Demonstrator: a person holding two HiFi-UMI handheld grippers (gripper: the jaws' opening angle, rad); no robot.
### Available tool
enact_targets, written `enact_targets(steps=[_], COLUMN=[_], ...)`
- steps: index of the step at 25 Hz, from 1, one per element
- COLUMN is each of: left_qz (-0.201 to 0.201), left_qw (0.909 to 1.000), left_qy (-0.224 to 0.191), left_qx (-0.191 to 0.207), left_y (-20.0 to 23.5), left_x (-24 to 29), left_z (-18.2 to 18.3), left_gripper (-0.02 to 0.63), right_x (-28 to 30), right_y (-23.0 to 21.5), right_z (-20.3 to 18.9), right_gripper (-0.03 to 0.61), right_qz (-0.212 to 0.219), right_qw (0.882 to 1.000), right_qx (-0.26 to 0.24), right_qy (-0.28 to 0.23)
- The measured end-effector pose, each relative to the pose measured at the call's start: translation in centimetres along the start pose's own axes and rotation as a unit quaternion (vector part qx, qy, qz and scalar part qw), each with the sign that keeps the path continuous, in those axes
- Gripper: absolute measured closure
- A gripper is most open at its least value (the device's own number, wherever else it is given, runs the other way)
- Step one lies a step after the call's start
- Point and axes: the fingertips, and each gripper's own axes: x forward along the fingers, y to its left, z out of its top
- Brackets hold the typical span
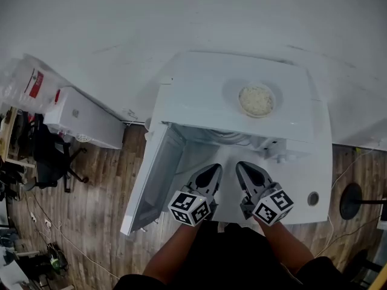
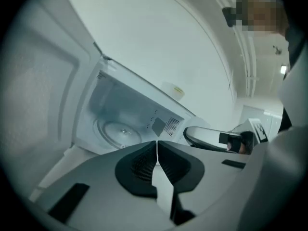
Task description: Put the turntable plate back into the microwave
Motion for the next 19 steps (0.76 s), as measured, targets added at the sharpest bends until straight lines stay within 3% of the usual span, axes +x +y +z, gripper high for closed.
enact_targets(steps=[3, 7, 13, 19], left_qz=[0.012, 0.027, 0.049, 0.053], left_qw=[0.9986, 0.9967, 0.9953, 0.995], left_qy=[0.002, 0.003, 0.005, 0.007], left_qx=[0.051, 0.077, 0.083, 0.085], left_y=[-0.4, -0.4, 0.1, 0.1], left_x=[-0.2, -0.5, -1.1, -1.4], left_z=[0.4, 0.3, 0.3, 0.3], left_gripper=[0.586, 0.586, 0.586, 0.586], right_x=[-0.1, -0.3, -0.7, -0.9], right_y=[0.3, 0.3, -0.1, -0.6], right_z=[-0.4, -1.0, -0.6, -0.7], right_gripper=[0.56, 0.56, 0.56, 0.56], right_qz=[-0.008, -0.021, -0.054, -0.066], right_qw=[1.0, 0.999, 0.996, 0.996], right_qx=[-0.019, -0.035, -0.067, -0.066], right_qy=[0.008, 0.016, 0.012, 0.015])
